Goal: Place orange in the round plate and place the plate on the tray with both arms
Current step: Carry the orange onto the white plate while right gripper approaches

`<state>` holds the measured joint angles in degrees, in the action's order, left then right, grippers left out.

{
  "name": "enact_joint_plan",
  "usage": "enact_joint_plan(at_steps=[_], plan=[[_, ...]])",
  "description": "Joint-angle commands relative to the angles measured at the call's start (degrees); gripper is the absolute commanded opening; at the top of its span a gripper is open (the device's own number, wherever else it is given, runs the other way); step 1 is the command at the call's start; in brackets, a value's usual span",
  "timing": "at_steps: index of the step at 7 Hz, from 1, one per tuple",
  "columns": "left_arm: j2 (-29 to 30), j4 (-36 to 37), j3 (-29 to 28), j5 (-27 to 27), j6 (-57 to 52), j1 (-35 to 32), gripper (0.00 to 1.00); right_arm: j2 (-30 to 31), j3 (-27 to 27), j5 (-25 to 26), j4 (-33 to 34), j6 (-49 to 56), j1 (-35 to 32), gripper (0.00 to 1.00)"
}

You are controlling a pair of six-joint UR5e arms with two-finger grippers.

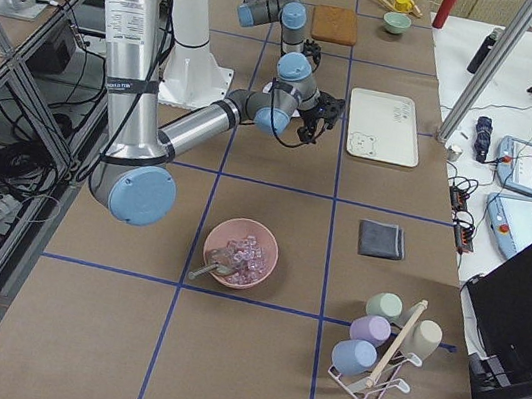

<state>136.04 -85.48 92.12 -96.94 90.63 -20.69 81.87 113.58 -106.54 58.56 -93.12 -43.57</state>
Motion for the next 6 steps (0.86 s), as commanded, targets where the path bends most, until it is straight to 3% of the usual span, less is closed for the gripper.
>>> enact_joint_plan(at_steps=[1, 2, 3, 4, 5, 6], plan=[[2.1, -1.4, -3.1, 0.3, 0.8, 0.9, 0.0, 0.0, 0.1, 0.9, 0.0, -0.7, 0.9, 1.0], [2.1, -3.6, -4.4, 0.3, 0.4, 0.9, 0.35, 0.0, 0.1, 2.5, 0.0, -0.7, 2.1, 1.0], [2.1, -4.8, -5.1, 0.6, 0.2, 0.9, 0.81, -0.1, 0.2, 4.1, 0.0, -0.7, 3.4, 1.0], [2.1, -4.9, -5.1, 1.7, 0.2, 0.9, 0.97, -1.2, 0.1, 4.8, 0.0, -0.7, 4.0, 1.0], [2.0, -4.8, -4.4, 1.8, 0.1, 0.7, 0.98, -1.4, 0.2, 4.8, 0.0, -0.7, 4.4, 1.0], [1.4, -4.0, 0.4, 1.1, -2.2, -1.1, 0.98, -1.7, 0.3, 5.5, -0.2, -0.8, 5.4, 1.0]])
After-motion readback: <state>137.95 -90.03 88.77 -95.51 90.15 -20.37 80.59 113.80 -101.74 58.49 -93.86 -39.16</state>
